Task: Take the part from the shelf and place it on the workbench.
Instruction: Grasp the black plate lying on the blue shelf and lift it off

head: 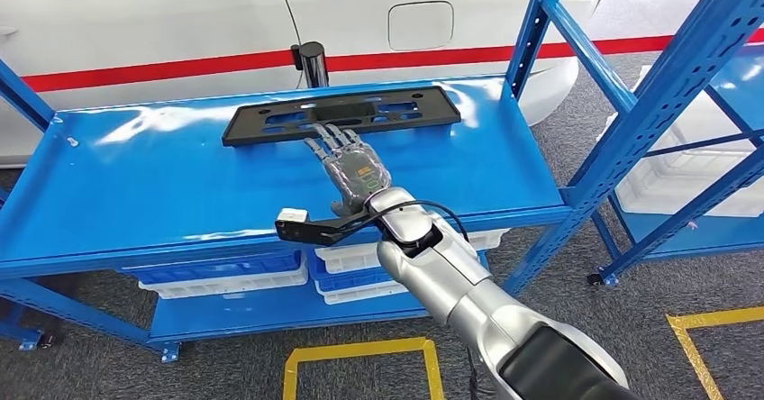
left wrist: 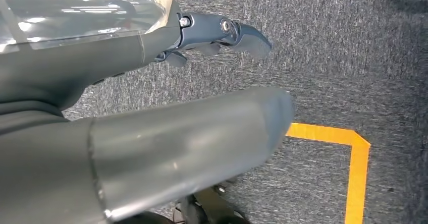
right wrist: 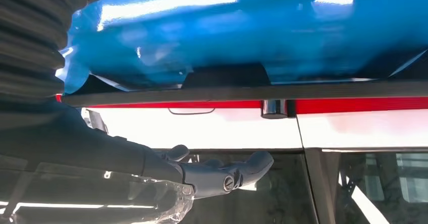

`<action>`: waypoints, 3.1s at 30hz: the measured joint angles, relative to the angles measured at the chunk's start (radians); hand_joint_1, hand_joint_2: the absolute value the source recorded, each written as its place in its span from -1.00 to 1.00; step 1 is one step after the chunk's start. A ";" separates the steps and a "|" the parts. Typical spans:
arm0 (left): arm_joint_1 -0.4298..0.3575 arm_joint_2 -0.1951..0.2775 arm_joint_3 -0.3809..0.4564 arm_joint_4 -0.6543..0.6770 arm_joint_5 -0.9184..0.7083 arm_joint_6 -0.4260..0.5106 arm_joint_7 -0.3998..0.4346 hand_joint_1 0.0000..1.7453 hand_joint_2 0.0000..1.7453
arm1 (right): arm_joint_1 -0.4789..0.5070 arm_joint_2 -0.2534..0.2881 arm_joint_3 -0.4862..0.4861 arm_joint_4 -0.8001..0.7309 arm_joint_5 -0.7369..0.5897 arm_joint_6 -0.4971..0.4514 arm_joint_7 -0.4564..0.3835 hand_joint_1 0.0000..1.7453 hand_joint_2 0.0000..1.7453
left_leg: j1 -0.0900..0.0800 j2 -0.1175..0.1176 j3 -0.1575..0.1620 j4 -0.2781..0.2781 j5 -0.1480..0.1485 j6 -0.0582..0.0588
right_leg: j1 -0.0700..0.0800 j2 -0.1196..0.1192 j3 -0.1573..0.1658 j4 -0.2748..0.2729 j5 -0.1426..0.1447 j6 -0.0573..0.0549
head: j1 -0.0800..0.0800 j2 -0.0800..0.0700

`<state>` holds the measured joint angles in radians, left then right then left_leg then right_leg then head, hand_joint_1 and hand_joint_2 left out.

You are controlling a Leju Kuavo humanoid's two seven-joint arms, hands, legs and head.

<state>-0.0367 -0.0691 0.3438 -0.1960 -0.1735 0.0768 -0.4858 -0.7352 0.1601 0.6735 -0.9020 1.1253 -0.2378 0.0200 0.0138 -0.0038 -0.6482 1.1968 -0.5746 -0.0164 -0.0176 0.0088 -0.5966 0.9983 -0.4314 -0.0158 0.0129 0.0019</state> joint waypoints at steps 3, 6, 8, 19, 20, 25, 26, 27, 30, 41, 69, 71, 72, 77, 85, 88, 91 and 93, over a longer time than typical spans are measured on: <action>0.003 0.000 0.000 0.000 0.000 0.004 0.000 -1.00 -1.00 | 0.008 0.001 0.000 0.001 0.004 0.000 0.003 -1.00 1.00 | 0.008 0.001 -0.077 0.071 0.022 -0.008 | 0.000 0.002 0.016 0.000 -0.014 0.001 | 0.000 0.000; 0.003 0.001 0.001 0.000 0.000 0.009 0.001 -1.00 -1.00 | 0.009 0.004 0.001 0.002 0.008 -0.003 0.007 -1.00 1.00 | 0.010 0.002 -0.010 -0.119 0.143 -0.002 | 0.002 0.004 0.039 0.000 -0.032 0.012 | 0.000 0.000; 0.001 0.001 0.001 0.000 -0.002 0.009 0.002 -1.00 -1.00 | 0.009 0.006 0.001 0.002 0.011 -0.008 0.012 -1.00 1.00 | 0.004 0.001 0.023 -0.188 0.163 0.008 | 0.006 0.005 0.043 0.000 -0.041 0.023 | 0.001 0.000; 0.002 -0.001 0.001 0.000 -0.036 -0.004 0.002 -1.00 -1.00 | 0.060 -0.014 -0.020 -0.022 0.056 -0.011 0.049 -1.00 1.00 | -0.006 -0.003 0.078 -0.209 0.128 0.059 | 0.007 0.000 -0.135 0.247 -0.089 0.056 | 0.003 0.000; 0.002 -0.002 0.001 0.000 -0.036 -0.004 0.002 -1.00 -1.00 | 0.062 -0.015 -0.022 -0.026 0.058 -0.011 0.050 -1.00 1.00 | -0.006 -0.004 0.086 -0.208 0.122 0.056 | 0.007 -0.001 -0.107 0.176 -0.052 0.063 | 0.003 0.000; -0.001 -0.002 0.001 0.000 -0.040 -0.004 0.002 -1.00 -1.00 | 0.060 -0.018 -0.026 -0.035 0.062 -0.002 0.051 -1.00 1.00 | -0.010 -0.003 0.107 -0.205 0.090 0.031 | 0.009 -0.006 -0.023 0.003 0.017 0.036 | 0.002 0.000; -0.001 -0.001 0.001 0.000 -0.041 -0.004 0.002 -1.00 -1.00 | 0.060 -0.018 -0.028 -0.037 0.062 -0.002 0.051 -1.00 1.00 | -0.008 -0.003 0.109 -0.203 0.085 0.025 | 0.007 -0.004 -0.019 0.002 0.015 0.029 | 0.002 0.000; -0.002 -0.001 0.001 0.000 -0.042 -0.004 0.002 -1.00 -1.00 | 0.058 -0.018 -0.029 -0.039 0.063 -0.001 0.051 -1.00 1.00 | -0.006 -0.001 0.105 -0.190 0.076 0.018 | 0.004 -0.003 -0.013 -0.001 0.012 0.021 | 0.001 0.000; -0.002 -0.001 0.001 0.000 -0.046 -0.003 0.002 -1.00 -1.00 | 0.053 -0.016 -0.030 -0.042 0.063 0.000 0.051 -1.00 1.00 | 0.001 0.001 0.026 -0.038 0.014 0.000 | -0.001 -0.002 0.007 -0.004 -0.001 0.002 | -0.003 0.000; -0.003 0.000 0.001 0.000 -0.051 -0.002 0.004 -1.00 -1.00 | 0.043 -0.018 -0.035 -0.034 0.063 0.000 0.054 -1.00 1.00 | -0.003 0.000 0.040 -0.199 0.153 0.028 | 0.007 0.003 0.057 -0.008 -0.055 0.034 | -0.001 0.000; -0.005 -0.002 0.012 0.000 -0.052 0.038 0.018 -1.00 -1.00 | 0.036 -0.002 -0.045 0.020 0.055 -0.011 0.048 -1.00 1.00 | 0.005 0.001 0.039 -0.191 0.151 0.010 | 0.012 0.005 0.029 0.001 -0.026 0.017 | -0.002 0.000; -0.006 -0.005 0.018 0.000 -0.053 0.044 0.019 -1.00 -1.00 | 0.033 0.002 -0.045 0.034 0.053 -0.011 0.045 -1.00 1.00 | 0.000 -0.002 0.044 -0.199 0.152 0.010 | 0.017 0.005 0.027 0.002 -0.030 0.019 | 0.000 0.000; -0.006 -0.007 0.021 0.000 -0.053 0.046 0.019 -1.00 -1.00 | 0.032 0.005 -0.045 0.042 0.052 -0.011 0.044 -1.00 1.00 | -0.004 -0.003 0.043 -0.200 0.153 0.011 | 0.018 0.004 0.027 0.003 -0.031 0.018 | 0.000 0.000; -0.006 -0.007 0.025 0.000 -0.057 0.051 0.017 -1.00 -1.00 | 0.026 0.020 -0.046 0.076 0.050 -0.011 0.041 -1.00 1.00 | -0.015 -0.005 0.043 -0.200 0.151 0.025 | 0.013 0.003 0.031 -0.003 -0.029 0.023 | -0.001 0.000; -0.006 -0.008 0.025 0.000 -0.072 0.048 0.012 -1.00 -1.00 | -0.009 0.029 -0.052 0.144 0.044 -0.016 0.053 -1.00 1.00 | -0.018 -0.005 0.045 -0.199 0.150 0.032 | 0.007 0.003 0.034 -0.007 -0.029 0.036 | -0.001 0.000; -0.006 -0.009 0.025 0.000 -0.074 0.049 0.011 -1.00 -1.00 | -0.018 0.031 -0.053 0.164 0.050 -0.021 0.060 -1.00 1.00 | -0.018 -0.005 0.046 -0.199 0.150 0.033 | 0.006 0.003 0.034 -0.007 -0.029 0.036 | -0.001 0.000; -0.006 -0.009 0.025 0.000 -0.074 0.049 0.011 -1.00 -1.00 | -0.022 0.033 -0.054 0.175 0.052 -0.023 0.061 -1.00 1.00 | -0.017 -0.005 0.047 -0.199 0.150 0.033 | 0.006 0.002 0.034 -0.007 -0.029 0.036 | -0.001 0.000; -0.006 -0.009 0.025 0.000 -0.074 0.049 0.011 -1.00 -1.00 | -0.024 0.034 -0.055 0.180 0.052 -0.023 0.061 -1.00 1.00 | -0.016 -0.005 0.047 -0.199 0.150 0.032 | 0.006 0.003 0.035 -0.007 -0.029 0.036 | -0.001 0.000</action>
<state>-0.0424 -0.0778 0.3693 -0.1957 -0.2472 0.1254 -0.4749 -0.7591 0.1941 0.6183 -0.7219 1.1771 -0.2611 0.0808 -0.0021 -0.0086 -0.6013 0.9974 -0.4247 0.0161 -0.0115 0.0113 -0.5621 0.9913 -0.4600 0.0204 0.0122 0.0019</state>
